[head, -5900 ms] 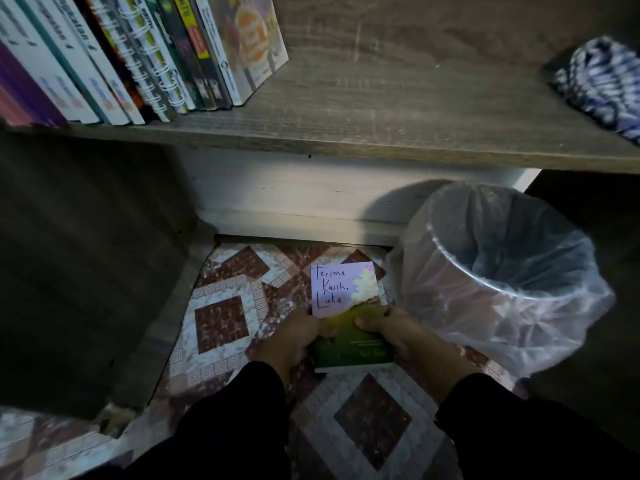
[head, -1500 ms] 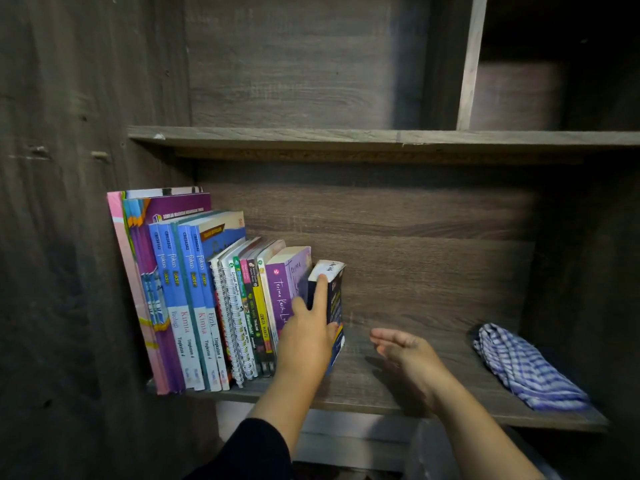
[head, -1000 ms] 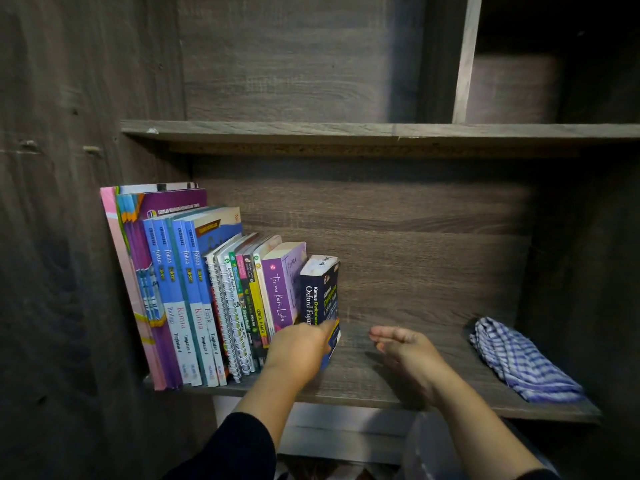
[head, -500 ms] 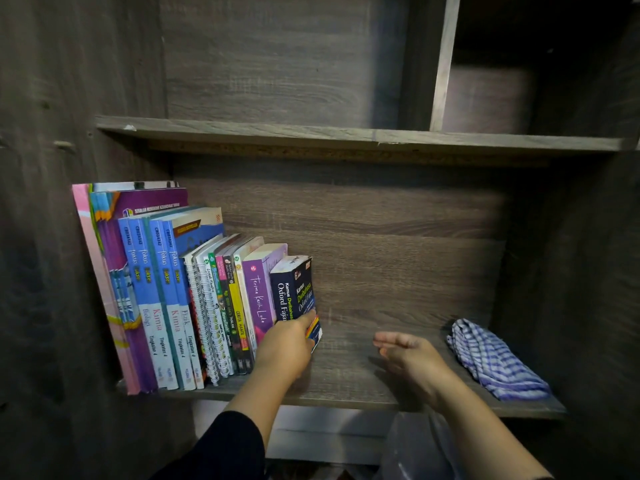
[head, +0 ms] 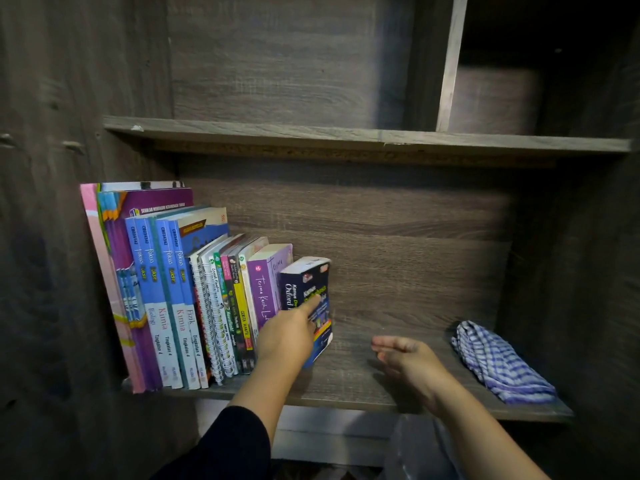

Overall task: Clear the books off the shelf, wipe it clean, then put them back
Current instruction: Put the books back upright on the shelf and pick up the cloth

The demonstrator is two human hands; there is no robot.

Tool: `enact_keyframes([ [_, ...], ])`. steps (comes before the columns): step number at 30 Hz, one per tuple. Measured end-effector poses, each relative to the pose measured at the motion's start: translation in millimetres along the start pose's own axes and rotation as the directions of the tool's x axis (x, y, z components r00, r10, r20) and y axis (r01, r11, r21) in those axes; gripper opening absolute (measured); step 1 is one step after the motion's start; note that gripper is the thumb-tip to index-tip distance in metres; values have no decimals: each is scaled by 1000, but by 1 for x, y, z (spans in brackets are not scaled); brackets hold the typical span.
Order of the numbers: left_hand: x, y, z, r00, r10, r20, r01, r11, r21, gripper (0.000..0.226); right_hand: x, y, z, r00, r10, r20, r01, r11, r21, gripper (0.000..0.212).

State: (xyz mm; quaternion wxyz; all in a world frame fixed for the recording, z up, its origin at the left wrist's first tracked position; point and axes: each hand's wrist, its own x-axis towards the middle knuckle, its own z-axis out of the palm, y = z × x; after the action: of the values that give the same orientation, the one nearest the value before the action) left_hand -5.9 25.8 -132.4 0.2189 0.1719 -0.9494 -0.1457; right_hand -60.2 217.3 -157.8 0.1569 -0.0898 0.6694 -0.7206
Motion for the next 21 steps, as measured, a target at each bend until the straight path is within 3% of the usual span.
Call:
enact_keyframes([
  [10,1,6,9,985,-106,140,126,981,-147,103,-1,0,-6,1000,18,-12,-18,999,29,27],
  [16,2,4,6,980,-71,184,104,979,-176,103,-1,0,-2,1000,19,1,-19,1000,8,25],
  [21,1,4,3,982,-31,189,57,989,-133,88,-1,1,3,1000,27,9,-27,999,28,29],
])
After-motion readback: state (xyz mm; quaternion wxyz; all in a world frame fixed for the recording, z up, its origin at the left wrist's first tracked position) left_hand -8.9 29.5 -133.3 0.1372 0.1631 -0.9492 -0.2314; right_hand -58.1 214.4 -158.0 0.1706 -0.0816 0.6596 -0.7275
